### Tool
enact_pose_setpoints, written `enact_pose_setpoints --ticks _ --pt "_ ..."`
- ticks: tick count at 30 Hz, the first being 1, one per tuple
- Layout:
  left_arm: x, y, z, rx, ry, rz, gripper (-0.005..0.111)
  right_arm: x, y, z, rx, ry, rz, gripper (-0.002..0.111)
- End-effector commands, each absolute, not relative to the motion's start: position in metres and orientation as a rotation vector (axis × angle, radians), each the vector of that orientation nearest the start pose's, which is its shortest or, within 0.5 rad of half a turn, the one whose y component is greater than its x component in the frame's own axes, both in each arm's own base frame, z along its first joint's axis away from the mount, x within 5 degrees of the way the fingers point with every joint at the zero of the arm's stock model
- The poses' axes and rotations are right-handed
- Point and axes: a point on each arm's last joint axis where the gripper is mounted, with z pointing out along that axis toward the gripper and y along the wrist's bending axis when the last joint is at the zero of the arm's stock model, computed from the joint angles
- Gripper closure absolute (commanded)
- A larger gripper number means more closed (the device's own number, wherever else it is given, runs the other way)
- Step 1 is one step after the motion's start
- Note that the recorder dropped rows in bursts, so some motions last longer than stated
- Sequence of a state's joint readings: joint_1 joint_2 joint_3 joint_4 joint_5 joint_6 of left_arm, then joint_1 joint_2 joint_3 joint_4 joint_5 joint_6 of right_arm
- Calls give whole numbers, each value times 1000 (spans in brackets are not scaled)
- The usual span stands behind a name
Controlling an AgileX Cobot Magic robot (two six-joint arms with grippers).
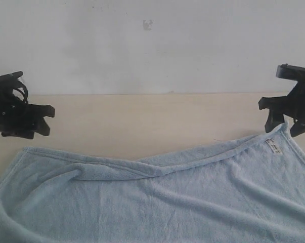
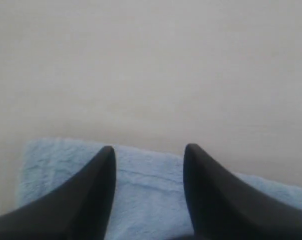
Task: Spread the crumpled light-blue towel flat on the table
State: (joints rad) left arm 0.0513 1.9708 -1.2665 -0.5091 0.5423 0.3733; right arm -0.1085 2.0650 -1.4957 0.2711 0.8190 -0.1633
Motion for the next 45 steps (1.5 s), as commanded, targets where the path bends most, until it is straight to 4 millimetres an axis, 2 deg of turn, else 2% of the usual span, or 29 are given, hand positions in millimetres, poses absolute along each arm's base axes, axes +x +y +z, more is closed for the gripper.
enact_pose_setpoints --ticks 1,4,7,12,14,19,21,26,29,32,34,37,40,42,44,45 --pt "407 -22 173 165 2538 -578 64 430 -21 164 126 2811 396 49" --pt "405 -36 172 320 2455 -787 64 433 -14 155 136 2796 507 49" --pt "404 -46 166 396 2378 -962 64 435 -13 147 160 2794 521 49" --pt "403 -50 158 523 2325 -992 64 442 -17 139 177 2743 475 51" --pt "406 -49 159 486 2310 -992 65 446 -18 138 169 2711 456 61" --pt "411 -50 166 395 2231 -1039 69 453 -22 141 196 2621 413 99" --pt "412 -49 168 394 2213 -1047 69 457 -24 142 213 2582 387 108" --pt "412 -43 168 385 2205 -1042 69 463 -29 145 236 2508 327 108" --pt "414 -31 172 357 2196 -1023 71 461 -28 148 230 2516 339 108" --pt "413 -14 185 273 2194 -989 85 458 -27 162 158 2506 331 108" --pt "410 -3 197 263 2197 -931 102 455 -26 177 40 2493 298 108" --pt "403 2 203 294 2276 -846 103 447 -22 194 -66 2509 318 108" --pt "395 -14 192 417 2364 -809 103 437 -11 190 -192 2587 456 108" --pt "388 -26 175 544 2438 -748 103 429 -3 180 -315 2651 563 108" --pt "381 -32 158 656 2503 -653 103 425 -2 171 -322 2691 601 108" --pt "379 -33 150 648 2531 -606 103 424 -2 169 -294 2697 594 108"
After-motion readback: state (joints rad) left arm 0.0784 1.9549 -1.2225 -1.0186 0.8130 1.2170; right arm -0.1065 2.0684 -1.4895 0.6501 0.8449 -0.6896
